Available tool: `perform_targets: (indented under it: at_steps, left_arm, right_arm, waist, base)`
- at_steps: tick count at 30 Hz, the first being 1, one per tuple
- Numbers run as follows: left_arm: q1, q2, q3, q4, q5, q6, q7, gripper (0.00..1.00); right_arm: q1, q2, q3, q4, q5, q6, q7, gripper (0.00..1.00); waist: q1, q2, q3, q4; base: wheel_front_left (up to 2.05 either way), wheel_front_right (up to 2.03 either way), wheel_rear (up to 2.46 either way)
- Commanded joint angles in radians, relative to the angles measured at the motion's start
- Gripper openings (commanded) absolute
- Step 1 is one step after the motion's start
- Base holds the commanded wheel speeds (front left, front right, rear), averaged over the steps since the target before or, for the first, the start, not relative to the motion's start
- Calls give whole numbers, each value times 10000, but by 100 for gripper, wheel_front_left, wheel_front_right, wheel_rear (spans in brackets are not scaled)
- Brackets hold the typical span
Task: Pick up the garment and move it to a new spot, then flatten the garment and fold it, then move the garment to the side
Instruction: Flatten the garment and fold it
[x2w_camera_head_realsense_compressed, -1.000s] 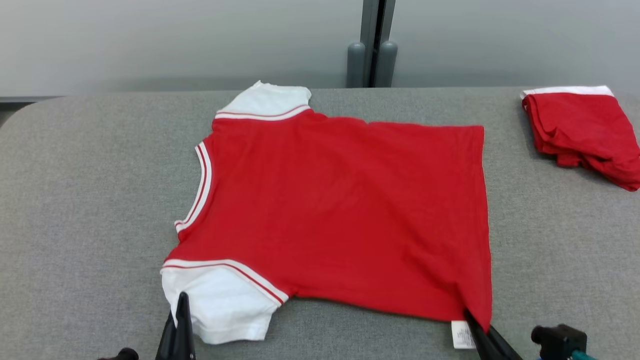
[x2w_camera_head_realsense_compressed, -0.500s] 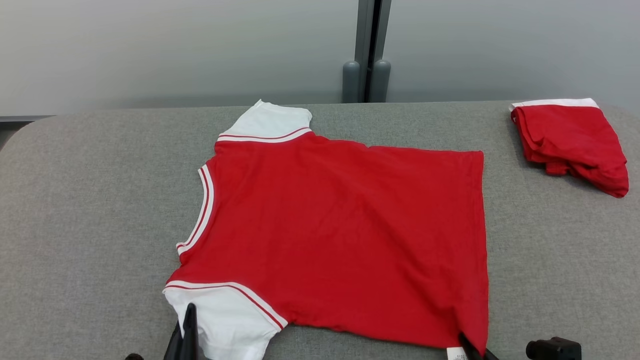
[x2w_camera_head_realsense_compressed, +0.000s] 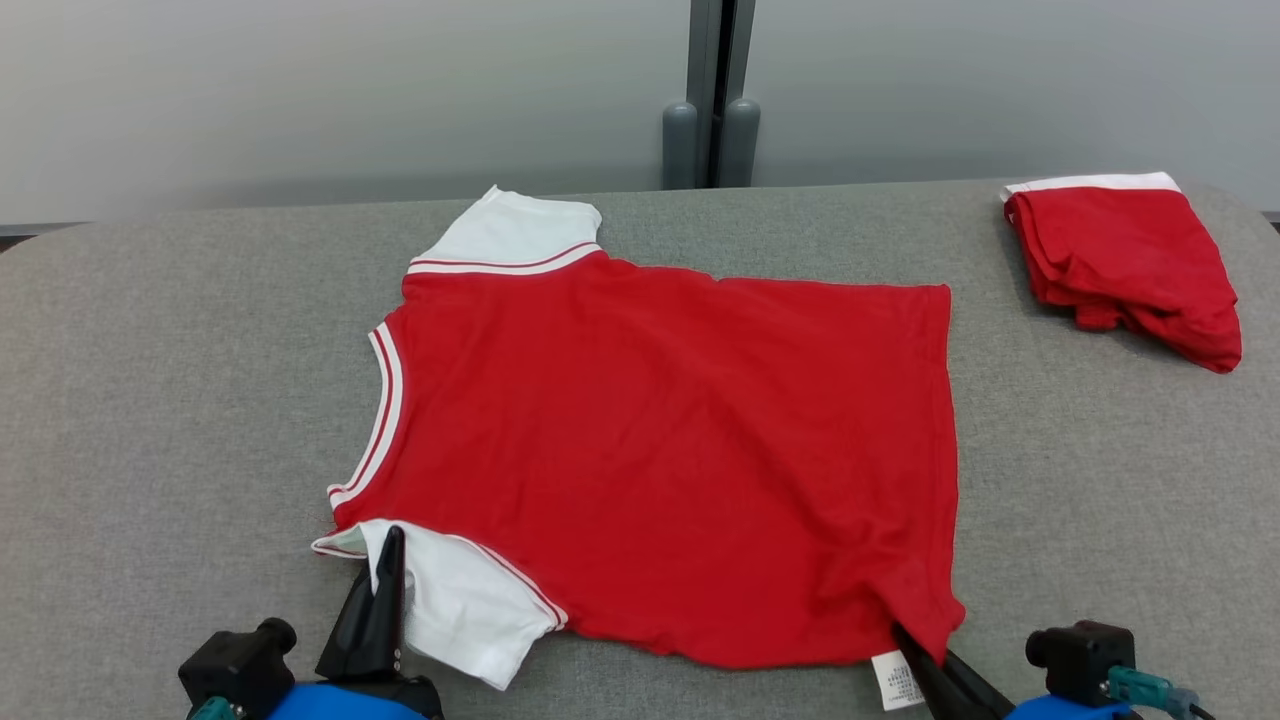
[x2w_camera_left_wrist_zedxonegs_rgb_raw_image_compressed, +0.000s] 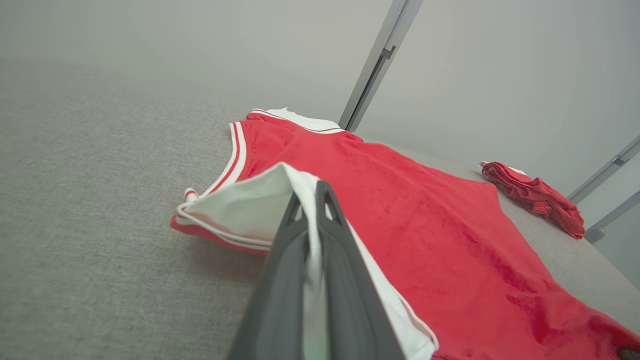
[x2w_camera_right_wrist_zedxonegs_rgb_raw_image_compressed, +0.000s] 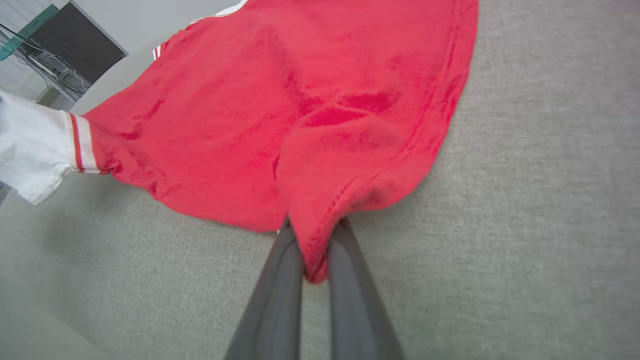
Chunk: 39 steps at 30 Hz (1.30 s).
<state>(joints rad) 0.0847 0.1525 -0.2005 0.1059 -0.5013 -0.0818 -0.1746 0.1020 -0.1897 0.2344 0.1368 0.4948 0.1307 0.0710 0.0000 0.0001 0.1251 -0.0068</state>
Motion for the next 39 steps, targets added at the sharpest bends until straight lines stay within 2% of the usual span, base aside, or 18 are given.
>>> perform_targets:
  at_steps: [1, 12, 26, 27, 28, 29, 30, 31, 39]
  left_arm:
    - [-203, 64, 17, 37, 54, -43, 42, 0]
    - [-2116, 761, -190, 918, 39, -330, 438, 0]
    - [-4877, 1250, -933, 3420, -290, -503, 311, 0]
    - [-5027, 1252, -999, 3665, -333, -509, 282, 0]
    - [-5169, 1271, -1071, 3891, -354, -511, 224, 0]
    - [-5312, 1268, -1160, 4078, -398, -507, 150, 8]
    - [-5435, 1262, -1243, 4281, -451, -492, 67, 67]
    - [-5533, 1281, -1309, 4466, -477, -495, -36, 100]
    - [-5403, 1393, -1548, 5332, -672, -498, -775, 100]
  right_arm:
    - [-161, 20, 19, -28, -2, 2, 51, 0]
    - [-1419, -48, 133, 136, 179, 2, 388, 0]
    - [-3350, -4, -279, 999, 329, 2, 936, 0]
    - [-3464, -3, -275, 1068, 292, 2, 865, 47]
    - [-3552, -13, -281, 1160, 186, 2, 820, 100]
    - [-3620, 6, -248, 1214, 144, 2, 741, 100]
    - [-3682, 17, -235, 1250, 97, 2, 651, 100]
    - [-3715, 18, -237, 1267, 50, 2, 522, 100]
    - [-3196, -248, -421, 1273, -471, 2, -229, 100]
  waist:
    - [0, -1, 26, -4]
    - [0, -1, 608, -176]
    - [0, -1, 1392, -306]
    - [0, -1, 1424, -299]
    - [0, -1, 1453, -292]
    - [0, -1, 1475, -285]
    - [0, -1, 1493, -280]
    - [0, -1, 1500, -275]
    - [0, -1, 1206, -212]
  base:
    - [0, 0, 0]
    - [0, 0, 0]
    - [0, 0, 0]
    - [0, 0, 0]
    - [0, 0, 0]
    - [0, 0, 0]
    - [0, 0, 0]
    - [0, 0, 0]
    - [0, 0, 0]
